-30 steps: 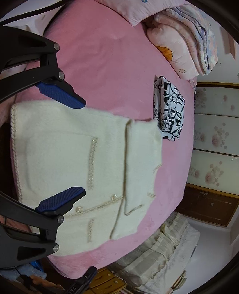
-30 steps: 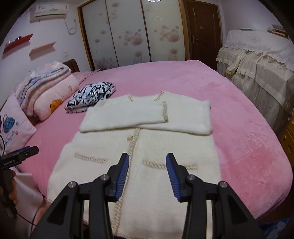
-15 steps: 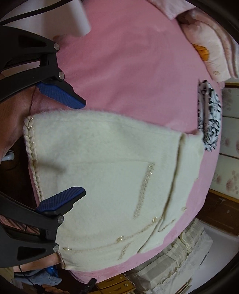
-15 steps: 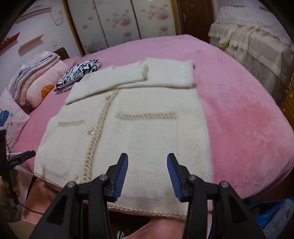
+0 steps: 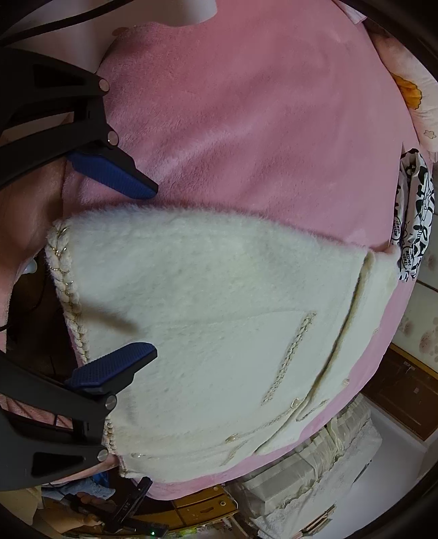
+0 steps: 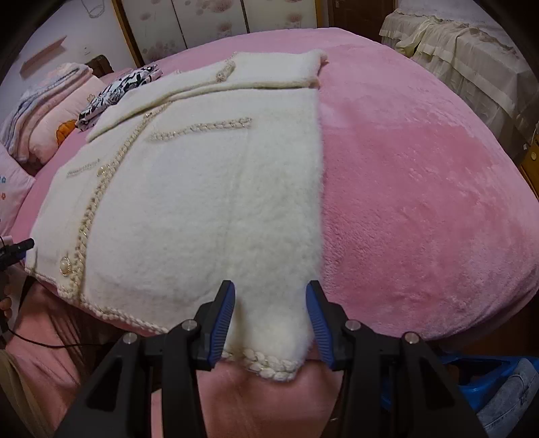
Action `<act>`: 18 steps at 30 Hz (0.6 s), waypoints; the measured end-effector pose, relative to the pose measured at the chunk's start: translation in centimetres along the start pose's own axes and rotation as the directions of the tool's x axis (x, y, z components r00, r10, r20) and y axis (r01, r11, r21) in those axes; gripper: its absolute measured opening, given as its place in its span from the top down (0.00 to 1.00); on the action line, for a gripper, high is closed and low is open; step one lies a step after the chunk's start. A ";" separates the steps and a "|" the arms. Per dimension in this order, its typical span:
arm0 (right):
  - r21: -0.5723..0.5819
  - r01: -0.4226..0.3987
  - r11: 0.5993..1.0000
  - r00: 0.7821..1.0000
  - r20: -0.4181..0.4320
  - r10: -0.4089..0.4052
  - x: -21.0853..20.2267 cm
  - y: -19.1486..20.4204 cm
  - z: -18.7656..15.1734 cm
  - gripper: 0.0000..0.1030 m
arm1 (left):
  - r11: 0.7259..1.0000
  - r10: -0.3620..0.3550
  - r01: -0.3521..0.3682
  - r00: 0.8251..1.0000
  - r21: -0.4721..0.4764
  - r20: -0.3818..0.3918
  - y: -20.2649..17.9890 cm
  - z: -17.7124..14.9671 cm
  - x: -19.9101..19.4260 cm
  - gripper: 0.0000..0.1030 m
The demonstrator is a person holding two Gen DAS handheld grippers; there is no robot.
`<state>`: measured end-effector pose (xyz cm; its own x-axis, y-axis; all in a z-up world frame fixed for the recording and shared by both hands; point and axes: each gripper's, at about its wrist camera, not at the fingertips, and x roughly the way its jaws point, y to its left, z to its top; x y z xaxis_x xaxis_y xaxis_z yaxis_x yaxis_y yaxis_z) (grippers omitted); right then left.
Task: Fold large clothes
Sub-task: 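Move both tools to the cardigan hem and grasp it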
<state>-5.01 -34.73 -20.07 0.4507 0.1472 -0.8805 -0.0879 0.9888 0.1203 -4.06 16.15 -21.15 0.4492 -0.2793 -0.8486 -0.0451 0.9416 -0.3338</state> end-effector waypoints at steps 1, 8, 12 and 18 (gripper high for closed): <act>-0.001 -0.003 1.000 1.000 -0.007 0.003 0.1 -0.2 0.0 0.57 | 1.000 -0.010 0.010 1.000 -0.003 -0.007 0.1 -0.1 0.2 0.17; 0.069 -0.050 0.996 0.997 -0.055 0.054 1.7 -2.5 -1.2 0.57 | 0.999 -0.049 0.048 0.999 -0.020 -0.016 0.7 -0.3 0.4 0.17; 0.047 -0.078 0.996 0.996 -0.049 0.080 2.1 -2.1 -1.1 0.57 | 0.999 -0.050 0.050 0.998 0.001 -0.035 1.4 -0.5 0.4 0.17; 0.016 -0.110 0.994 0.993 -0.037 0.111 2.6 -1.3 -1.1 0.66 | 0.999 -0.020 0.022 0.999 0.033 -0.049 0.6 -0.4 1.0 0.17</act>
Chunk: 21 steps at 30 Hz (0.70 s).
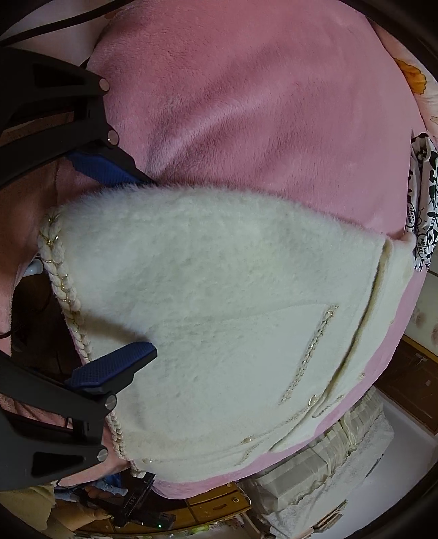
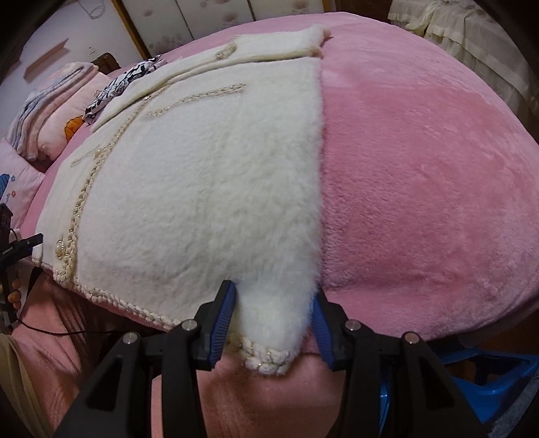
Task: Fold large clothes
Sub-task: 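Move both tools to the cardigan hem and grasp it, then lift the hem with both tools and fold it toward the collar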
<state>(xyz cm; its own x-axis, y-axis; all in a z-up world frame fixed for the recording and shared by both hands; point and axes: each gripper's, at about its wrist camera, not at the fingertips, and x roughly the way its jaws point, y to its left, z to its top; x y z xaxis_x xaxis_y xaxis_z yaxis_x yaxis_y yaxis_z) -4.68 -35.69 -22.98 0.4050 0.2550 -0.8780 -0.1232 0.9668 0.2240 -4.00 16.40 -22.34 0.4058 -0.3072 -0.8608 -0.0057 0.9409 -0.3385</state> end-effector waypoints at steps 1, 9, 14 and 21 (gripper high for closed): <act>-0.001 -0.024 1.000 1.000 -0.002 0.024 0.0 0.1 0.1 0.72 | 1.000 0.000 0.000 1.000 0.002 0.000 -0.1 0.0 0.0 0.17; -0.001 -0.043 0.999 0.999 -0.022 0.043 0.3 0.6 0.5 0.80 | 1.000 0.002 -0.002 1.000 0.011 -0.008 -1.1 0.0 -0.3 0.46; 0.001 -0.025 1.000 0.999 -0.025 0.025 0.7 0.8 0.6 0.79 | 1.000 -0.007 0.007 1.000 -0.010 -0.026 -1.0 0.1 0.2 0.45; -0.008 -0.008 1.000 1.000 -0.026 0.008 0.7 1.3 0.9 0.87 | 0.999 -0.045 0.044 0.997 -0.024 -0.056 -1.5 0.4 0.4 0.84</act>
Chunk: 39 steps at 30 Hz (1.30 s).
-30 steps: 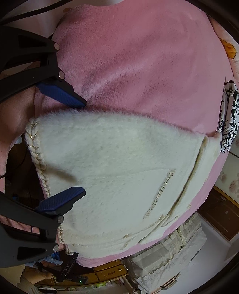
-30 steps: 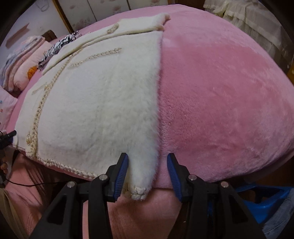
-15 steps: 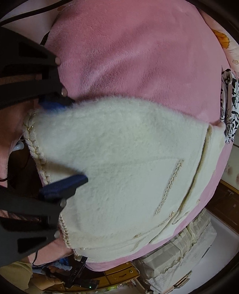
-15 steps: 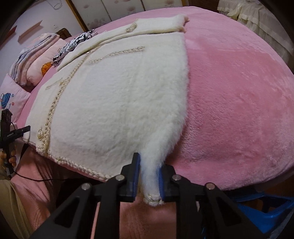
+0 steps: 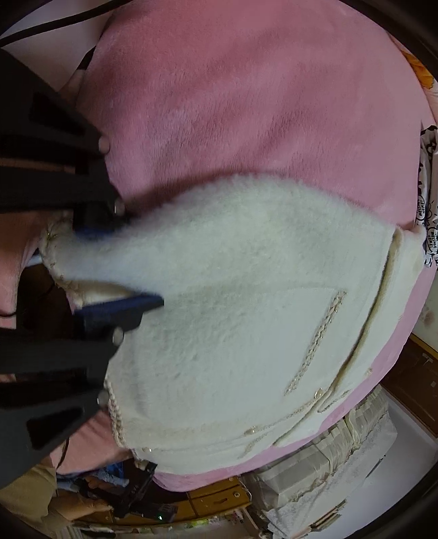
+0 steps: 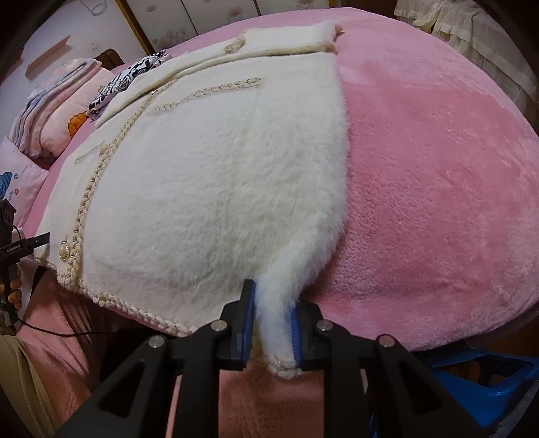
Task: Fold large clothes
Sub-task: 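Lift the hem with both tools and fold it toward the collar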
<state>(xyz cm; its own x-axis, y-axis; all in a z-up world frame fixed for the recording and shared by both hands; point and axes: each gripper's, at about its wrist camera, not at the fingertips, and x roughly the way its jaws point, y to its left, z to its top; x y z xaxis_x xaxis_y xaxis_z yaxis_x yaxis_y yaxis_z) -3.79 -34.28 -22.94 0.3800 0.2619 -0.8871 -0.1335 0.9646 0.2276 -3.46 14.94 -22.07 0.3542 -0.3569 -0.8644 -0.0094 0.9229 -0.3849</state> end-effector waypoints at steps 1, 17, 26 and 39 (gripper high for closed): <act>-0.002 0.002 1.000 1.000 0.000 -0.002 0.0 0.1 0.0 0.87 | 1.000 -0.005 0.005 1.000 -0.003 -0.004 -0.2 0.1 0.0 0.86; 0.067 -0.201 0.977 0.948 0.264 0.177 -9.3 1.4 5.3 0.91 | 0.950 -0.238 0.253 0.966 -0.184 0.098 -2.3 5.0 -5.8 0.89; 0.045 -0.247 0.968 0.909 0.358 0.215 -11.4 3.0 15.4 0.93 | 0.910 -0.317 0.361 0.922 -0.203 0.220 -6.3 14.4 -7.7 0.89; 0.308 -0.278 0.910 0.888 0.444 0.122 -4.2 -3.9 34.4 0.93 | 0.895 -0.209 0.318 0.918 -0.313 0.337 -3.6 35.0 1.1 0.88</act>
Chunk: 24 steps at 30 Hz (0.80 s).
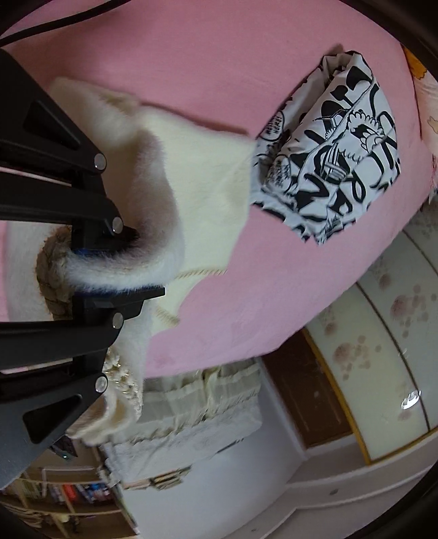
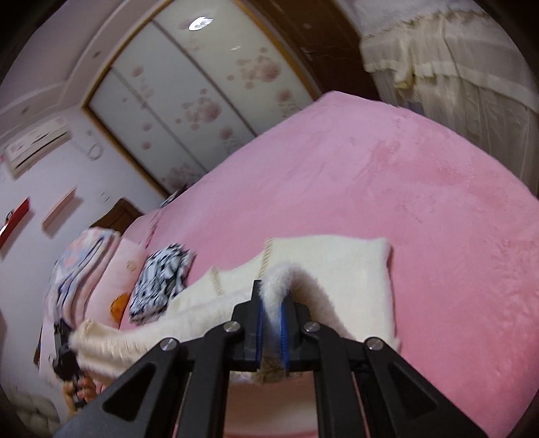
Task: Fold large clothes
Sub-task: 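Lift the hem with both tools and fold it toward the collar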
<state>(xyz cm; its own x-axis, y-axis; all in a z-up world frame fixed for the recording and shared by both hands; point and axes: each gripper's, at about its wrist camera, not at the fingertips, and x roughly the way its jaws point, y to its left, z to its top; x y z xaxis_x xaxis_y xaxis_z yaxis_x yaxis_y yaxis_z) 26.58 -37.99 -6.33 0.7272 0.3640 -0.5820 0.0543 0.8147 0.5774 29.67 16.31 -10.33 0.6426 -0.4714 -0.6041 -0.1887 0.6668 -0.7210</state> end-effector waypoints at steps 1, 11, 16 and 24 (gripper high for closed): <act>0.006 0.019 1.000 1.000 0.002 -0.019 2.0 -0.7 0.6 0.93 | 1.000 0.030 -0.030 0.999 -0.009 -0.014 0.9 1.2 2.3 0.87; 0.026 0.107 0.994 0.990 -0.093 -0.104 10.6 -4.6 1.3 0.59 | 0.992 0.116 -0.124 0.979 -0.036 -0.169 4.7 3.5 10.3 0.57; -0.114 0.179 0.977 0.977 -0.094 -0.190 11.4 -3.9 1.6 0.56 | 0.977 0.197 -0.175 0.959 0.123 -0.201 3.4 4.0 11.6 0.57; -0.220 0.267 0.938 0.947 -0.118 -0.297 13.2 -4.4 1.5 0.56 | 0.960 0.186 -0.130 0.957 0.248 -0.220 1.5 4.8 10.2 0.56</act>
<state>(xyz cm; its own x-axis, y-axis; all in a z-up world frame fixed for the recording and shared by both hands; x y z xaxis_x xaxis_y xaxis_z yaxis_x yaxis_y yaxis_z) 37.00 -37.43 -15.68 0.5922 0.1559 -0.7906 0.0946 0.9609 0.2604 39.48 15.29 -15.93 0.4164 -0.4542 -0.7876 -0.0807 0.8444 -0.5296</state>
